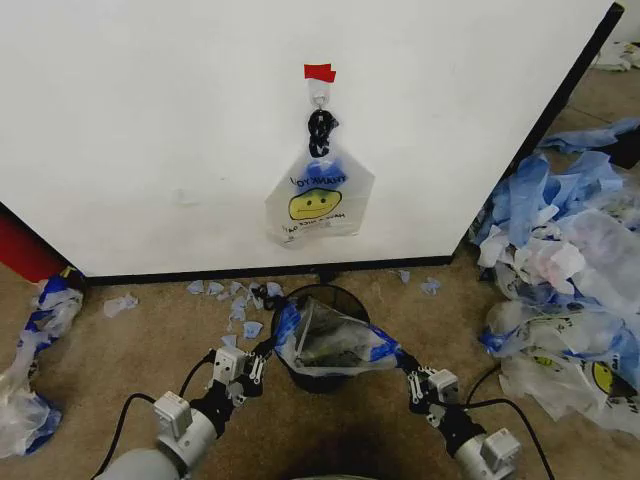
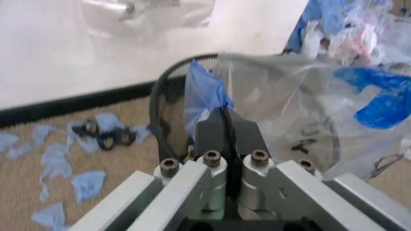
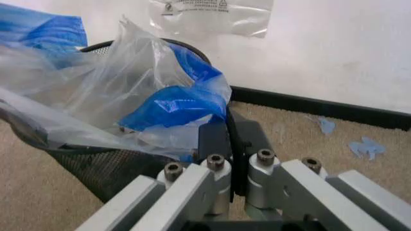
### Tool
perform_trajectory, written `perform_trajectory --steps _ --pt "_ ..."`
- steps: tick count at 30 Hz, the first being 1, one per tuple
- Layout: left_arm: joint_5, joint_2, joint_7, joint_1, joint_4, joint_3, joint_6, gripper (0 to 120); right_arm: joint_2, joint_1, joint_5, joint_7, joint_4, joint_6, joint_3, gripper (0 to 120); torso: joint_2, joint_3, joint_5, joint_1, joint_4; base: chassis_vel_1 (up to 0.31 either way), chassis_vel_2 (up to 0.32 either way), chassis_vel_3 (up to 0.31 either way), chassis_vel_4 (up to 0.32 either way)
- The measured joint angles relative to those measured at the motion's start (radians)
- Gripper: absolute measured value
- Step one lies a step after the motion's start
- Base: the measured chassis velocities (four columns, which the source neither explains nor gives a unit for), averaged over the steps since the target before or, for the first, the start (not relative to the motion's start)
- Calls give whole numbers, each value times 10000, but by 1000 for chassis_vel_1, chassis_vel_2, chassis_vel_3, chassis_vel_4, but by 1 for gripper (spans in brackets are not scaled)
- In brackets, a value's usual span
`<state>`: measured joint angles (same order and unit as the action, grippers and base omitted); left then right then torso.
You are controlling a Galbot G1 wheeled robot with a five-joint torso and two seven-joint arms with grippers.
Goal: Pick up the garbage bag from the wall and place it over the trash bin.
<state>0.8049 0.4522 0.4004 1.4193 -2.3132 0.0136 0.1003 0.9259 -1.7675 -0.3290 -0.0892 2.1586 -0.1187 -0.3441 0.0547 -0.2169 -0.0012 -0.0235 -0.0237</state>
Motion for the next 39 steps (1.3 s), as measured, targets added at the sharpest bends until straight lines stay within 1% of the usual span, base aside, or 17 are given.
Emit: perform_trajectory --steps 2,3,5,6,9,12,20,30,39 --pt "267 -37 220 -30 -127 -2 -436 0 -71 -98 -1 6 48 0 -33 0 0 0 1 0 1 0 0 0 0" --pt "285 -38 262 -39 -133 0 -507 0 -78 -112 0 7 55 0 -34 0 0 0 1 0 1 0 0 0 0" --pt "425 -55 592 -89 -194 33 -988 0 -106 -182 30 6 92 21 -26 0 0 0 -1 0 1 0 0 0 0" --pt "425 -55 592 -89 -194 33 -988 0 -106 -182 30 6 92 21 -26 0 0 0 -1 0 1 0 0 0 0" --pt "1025 -121 1278 -195 -417 42 -1725 0 -160 -287 105 -64 154 157 -9 0 0 0 1 0 1 0 0 0 0" --pt "1346 -187 1622 -258 -504 21 -2036 0 -195 -422 158 -232 256 337 -4 0 0 0 1 0 0 0 0 0 0" --pt "1485 -142 1576 -300 -691 100 -2007 0 -199 -643 216 -727 407 789 -33 0 0 0 0 0 1 0 0 0 0" --pt "1261 -23 1324 -204 -701 375 -1832 0 -81 -879 341 -817 339 946 76 0 0 0 0 0 1 0 0 0 0" --pt "822 121 1189 -249 -134 832 -1604 0 205 -710 489 -835 14 984 463 0 -1 1 0 0 0 0 0 0 0"
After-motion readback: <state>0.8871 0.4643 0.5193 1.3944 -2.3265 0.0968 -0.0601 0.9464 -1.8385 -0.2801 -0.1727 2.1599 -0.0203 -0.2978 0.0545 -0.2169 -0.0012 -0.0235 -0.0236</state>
